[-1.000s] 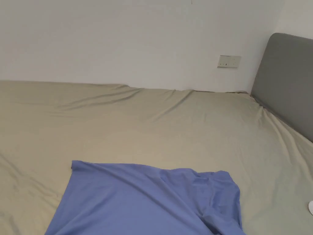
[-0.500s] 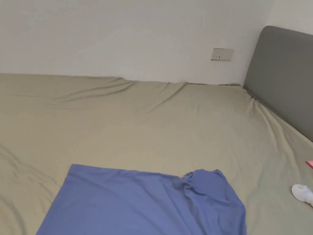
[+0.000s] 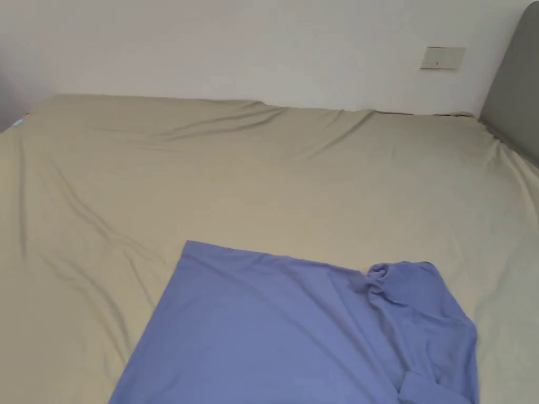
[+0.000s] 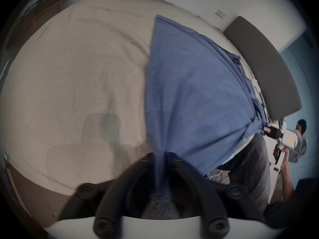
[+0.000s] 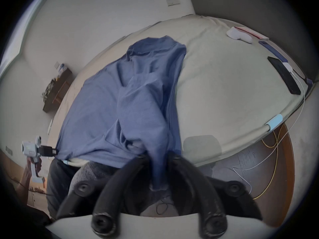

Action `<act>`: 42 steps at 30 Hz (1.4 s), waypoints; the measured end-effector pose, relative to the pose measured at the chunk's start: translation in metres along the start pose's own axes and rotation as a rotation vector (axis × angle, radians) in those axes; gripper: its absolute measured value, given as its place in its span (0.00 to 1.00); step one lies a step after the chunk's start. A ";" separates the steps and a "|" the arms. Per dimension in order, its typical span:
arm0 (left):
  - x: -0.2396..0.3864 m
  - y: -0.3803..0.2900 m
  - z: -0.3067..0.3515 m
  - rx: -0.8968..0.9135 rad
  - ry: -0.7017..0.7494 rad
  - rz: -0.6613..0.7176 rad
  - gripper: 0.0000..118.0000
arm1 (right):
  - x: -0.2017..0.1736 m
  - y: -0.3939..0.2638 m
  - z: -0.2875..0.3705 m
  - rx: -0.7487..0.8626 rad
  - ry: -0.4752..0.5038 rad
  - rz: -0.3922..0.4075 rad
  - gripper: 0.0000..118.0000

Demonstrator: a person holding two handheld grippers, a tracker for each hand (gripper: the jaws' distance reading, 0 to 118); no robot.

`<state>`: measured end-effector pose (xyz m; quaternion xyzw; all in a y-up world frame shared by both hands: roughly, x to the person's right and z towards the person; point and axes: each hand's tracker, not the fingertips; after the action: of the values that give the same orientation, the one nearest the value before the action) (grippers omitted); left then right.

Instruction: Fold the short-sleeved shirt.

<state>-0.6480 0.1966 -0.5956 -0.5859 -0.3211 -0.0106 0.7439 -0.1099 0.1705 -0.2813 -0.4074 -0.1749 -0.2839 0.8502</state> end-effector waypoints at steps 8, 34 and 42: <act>-0.001 -0.013 0.030 0.191 0.022 -0.124 0.96 | -0.007 0.006 0.057 0.227 -0.026 0.024 0.75; 0.036 0.027 -0.023 -0.061 0.028 -0.038 0.10 | -0.043 0.015 -0.023 -0.026 -0.012 0.142 0.20; 0.048 0.043 -0.003 0.019 -0.079 0.084 0.08 | -0.026 0.020 -0.012 0.022 0.082 0.008 0.13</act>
<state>-0.5919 0.2246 -0.6098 -0.5917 -0.3252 0.0469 0.7362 -0.1166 0.1802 -0.3143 -0.3868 -0.1411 -0.2949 0.8623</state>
